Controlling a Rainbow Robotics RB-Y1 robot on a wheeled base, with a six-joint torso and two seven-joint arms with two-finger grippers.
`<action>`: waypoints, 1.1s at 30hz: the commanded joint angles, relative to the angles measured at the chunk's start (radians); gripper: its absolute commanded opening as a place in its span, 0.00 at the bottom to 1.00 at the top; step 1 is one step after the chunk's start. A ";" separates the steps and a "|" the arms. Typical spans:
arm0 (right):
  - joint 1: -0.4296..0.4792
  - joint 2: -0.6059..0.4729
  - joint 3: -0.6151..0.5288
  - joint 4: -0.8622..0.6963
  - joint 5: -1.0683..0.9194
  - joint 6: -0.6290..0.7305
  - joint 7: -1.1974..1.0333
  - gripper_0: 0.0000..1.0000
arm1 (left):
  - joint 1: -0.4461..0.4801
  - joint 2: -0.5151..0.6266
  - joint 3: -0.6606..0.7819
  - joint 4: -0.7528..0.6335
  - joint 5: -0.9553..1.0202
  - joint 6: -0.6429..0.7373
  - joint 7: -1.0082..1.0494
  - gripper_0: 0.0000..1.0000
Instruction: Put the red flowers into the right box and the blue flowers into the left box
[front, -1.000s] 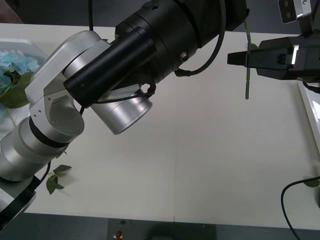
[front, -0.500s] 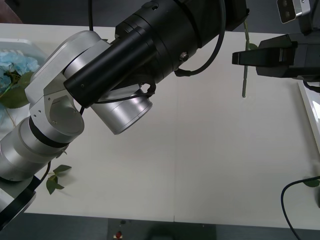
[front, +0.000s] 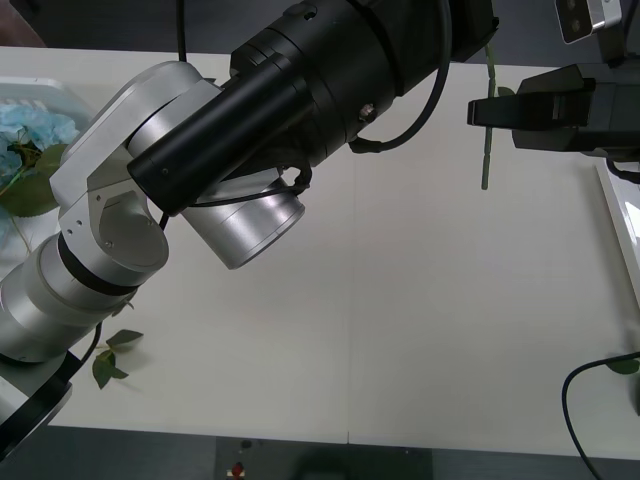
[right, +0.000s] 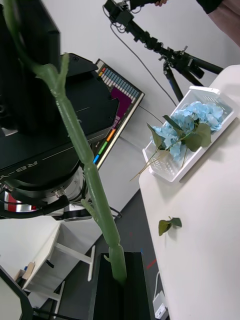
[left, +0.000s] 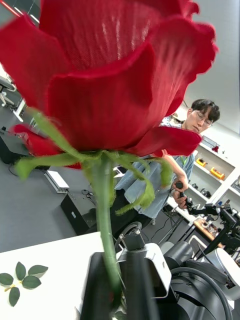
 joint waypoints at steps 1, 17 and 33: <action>-0.029 -0.006 -0.026 -0.038 -0.014 0.001 -0.035 0.00 | -0.038 0.005 0.021 -0.035 -0.003 -0.010 0.018 1.00; 0.005 -0.027 -0.049 -0.038 -0.026 0.005 -0.032 0.00 | -0.038 0.005 0.021 -0.035 -0.003 -0.010 0.018 1.00; 0.114 -0.244 -0.149 -0.038 0.129 -0.004 -0.043 0.00 | 0.004 0.041 0.045 -0.049 0.004 -0.010 0.023 1.00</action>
